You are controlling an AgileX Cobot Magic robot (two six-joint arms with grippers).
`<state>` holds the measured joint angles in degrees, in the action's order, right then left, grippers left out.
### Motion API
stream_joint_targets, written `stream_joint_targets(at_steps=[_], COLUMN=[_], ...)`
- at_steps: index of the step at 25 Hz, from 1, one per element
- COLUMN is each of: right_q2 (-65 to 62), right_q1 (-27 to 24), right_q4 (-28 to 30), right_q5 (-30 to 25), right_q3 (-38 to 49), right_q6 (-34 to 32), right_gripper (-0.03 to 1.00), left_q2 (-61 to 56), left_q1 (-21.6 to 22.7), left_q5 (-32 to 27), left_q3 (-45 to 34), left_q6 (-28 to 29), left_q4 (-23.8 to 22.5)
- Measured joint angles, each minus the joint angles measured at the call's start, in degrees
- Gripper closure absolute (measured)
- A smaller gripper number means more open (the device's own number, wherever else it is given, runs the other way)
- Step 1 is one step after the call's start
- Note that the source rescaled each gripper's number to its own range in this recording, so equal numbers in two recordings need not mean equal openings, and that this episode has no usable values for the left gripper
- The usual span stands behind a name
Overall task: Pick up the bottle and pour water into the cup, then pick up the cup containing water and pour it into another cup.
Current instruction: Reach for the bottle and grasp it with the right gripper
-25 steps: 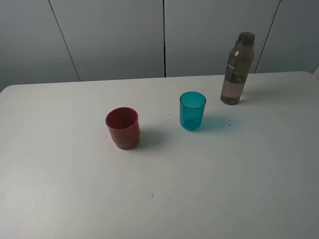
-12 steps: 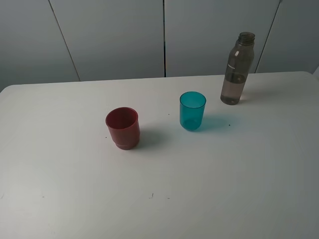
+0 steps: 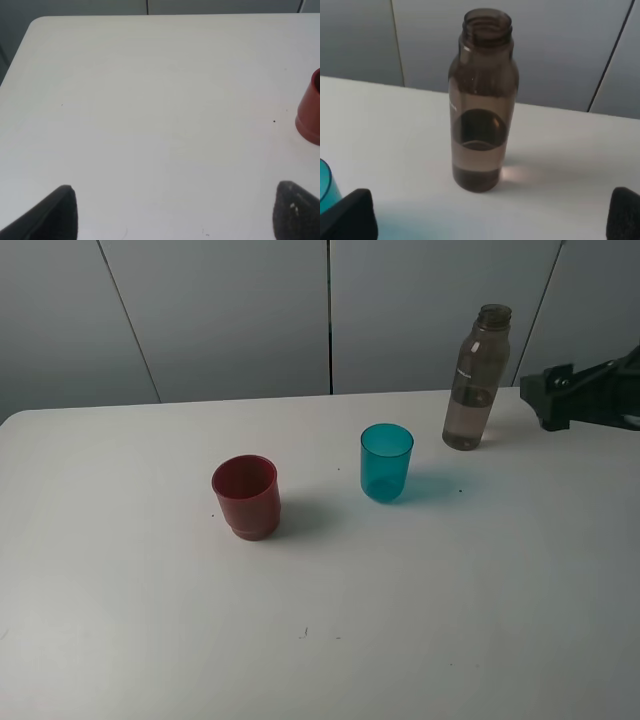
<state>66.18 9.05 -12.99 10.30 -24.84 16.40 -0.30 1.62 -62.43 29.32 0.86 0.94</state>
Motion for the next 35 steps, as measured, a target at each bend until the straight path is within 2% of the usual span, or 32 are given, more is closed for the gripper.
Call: stream_joint_targets(at_steps=[5, 10, 17, 35], right_q2=[7.93, 15.6, 26.72, 43.9], right_q1=[0.09, 0.09, 0.09, 0.09], right_q4=[2.35, 5.01, 7.74, 7.85], right_q5=[9.57, 15.84, 30.09, 32.53], right_q3=[0.0, 0.0, -0.21, -10.6], right_q6=[-6.06, -10.07, -11.11, -13.8], right_gripper=[-0.03, -0.03, -0.03, -0.03], left_q2=[0.0, 0.0, 0.0, 0.0], left_q1=[0.0, 0.0, 0.0, 0.0], left_q5=[0.0, 0.09, 0.09, 0.09], left_q3=[0.0, 0.0, 0.0, 0.0], left_q6=[0.0, 0.0, 0.0, 0.0], left_q4=[0.0, 0.0, 0.0, 0.0])
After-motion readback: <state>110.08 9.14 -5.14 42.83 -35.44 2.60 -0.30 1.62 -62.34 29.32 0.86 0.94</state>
